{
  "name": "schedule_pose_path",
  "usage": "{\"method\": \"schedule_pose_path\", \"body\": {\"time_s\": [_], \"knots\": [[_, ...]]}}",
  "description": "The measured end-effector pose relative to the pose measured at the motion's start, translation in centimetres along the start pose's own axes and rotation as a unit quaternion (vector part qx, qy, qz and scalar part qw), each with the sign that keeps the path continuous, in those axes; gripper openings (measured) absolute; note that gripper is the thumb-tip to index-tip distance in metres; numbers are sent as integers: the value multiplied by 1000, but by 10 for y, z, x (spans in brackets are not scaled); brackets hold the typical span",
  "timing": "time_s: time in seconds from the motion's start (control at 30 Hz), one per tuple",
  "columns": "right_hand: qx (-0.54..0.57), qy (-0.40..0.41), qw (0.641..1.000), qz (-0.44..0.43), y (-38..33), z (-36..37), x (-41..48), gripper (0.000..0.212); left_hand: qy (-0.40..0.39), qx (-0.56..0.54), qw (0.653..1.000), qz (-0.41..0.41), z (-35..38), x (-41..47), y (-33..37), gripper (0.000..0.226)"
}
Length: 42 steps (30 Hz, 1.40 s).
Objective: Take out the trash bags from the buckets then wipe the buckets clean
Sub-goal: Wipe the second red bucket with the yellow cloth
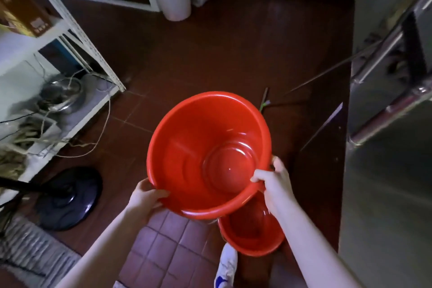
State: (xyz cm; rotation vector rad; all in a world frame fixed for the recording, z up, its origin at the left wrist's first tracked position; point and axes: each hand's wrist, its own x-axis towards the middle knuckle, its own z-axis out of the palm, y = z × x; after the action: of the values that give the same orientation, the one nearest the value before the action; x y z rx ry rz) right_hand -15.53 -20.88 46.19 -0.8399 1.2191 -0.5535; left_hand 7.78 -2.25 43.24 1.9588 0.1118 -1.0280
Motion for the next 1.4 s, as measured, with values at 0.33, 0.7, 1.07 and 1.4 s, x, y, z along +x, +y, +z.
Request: {"method": "schedule_pose_path", "body": {"time_s": [0.33, 0.7, 1.07, 1.4], "knots": [[-131, 77, 988, 37, 28, 18, 112, 35, 33, -51, 997, -56, 50, 121, 7, 63], [-215, 134, 965, 73, 137, 42, 326, 71, 46, 2, 999, -8, 120, 330, -19, 58], [-380, 137, 909, 105, 281, 20, 472, 75, 35, 112, 993, 9, 192, 511, -112, 48], [-485, 54, 870, 65, 292, -20, 487, 67, -52, 233, 968, 77, 219, 533, -136, 52]]}}
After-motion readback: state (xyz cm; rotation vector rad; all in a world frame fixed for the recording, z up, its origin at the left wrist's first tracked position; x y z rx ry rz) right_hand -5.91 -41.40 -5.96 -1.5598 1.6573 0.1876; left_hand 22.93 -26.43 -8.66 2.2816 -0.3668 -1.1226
